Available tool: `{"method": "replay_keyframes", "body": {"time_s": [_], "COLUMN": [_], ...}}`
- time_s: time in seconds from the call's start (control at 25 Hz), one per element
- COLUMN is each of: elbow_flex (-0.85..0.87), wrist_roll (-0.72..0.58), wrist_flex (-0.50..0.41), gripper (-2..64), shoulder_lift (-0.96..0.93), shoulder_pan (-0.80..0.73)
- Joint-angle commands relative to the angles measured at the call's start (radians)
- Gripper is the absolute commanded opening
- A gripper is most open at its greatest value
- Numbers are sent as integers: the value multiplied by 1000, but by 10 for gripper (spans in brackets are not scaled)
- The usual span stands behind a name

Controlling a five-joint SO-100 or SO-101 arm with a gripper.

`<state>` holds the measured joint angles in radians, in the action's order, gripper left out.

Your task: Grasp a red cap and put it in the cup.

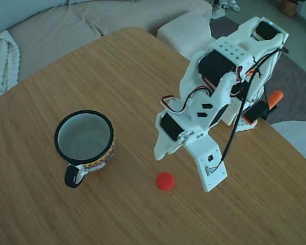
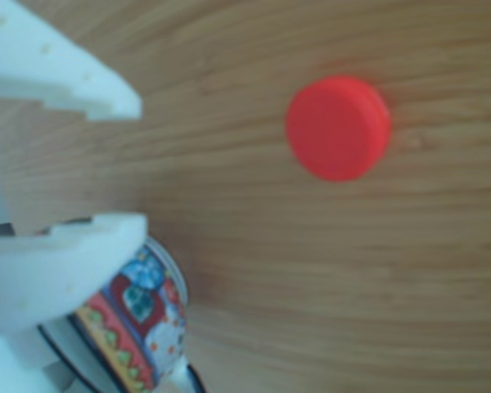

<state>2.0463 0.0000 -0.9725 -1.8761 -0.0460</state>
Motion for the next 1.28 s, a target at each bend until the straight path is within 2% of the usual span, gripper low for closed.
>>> {"method": "replay_keyframes", "body": {"time_s": [0.0, 0.08, 0.2, 0.4, 0.6, 0.96, 1.24], "elbow_flex": [-109, -140, -169, -170, -169, -170, -252], "wrist_roll": [0, 0, 0, 0, 0, -2, -2], "wrist_flex": [-18, -54, -101, -109, -137, -123, -133], "gripper": [109, 141, 248, 401, 409, 409, 409], "shoulder_lift": [38, 75, 95, 112, 172, 299, 371], "shoulder_pan": [-5, -8, -6, -12, -37, -55, -61]}}
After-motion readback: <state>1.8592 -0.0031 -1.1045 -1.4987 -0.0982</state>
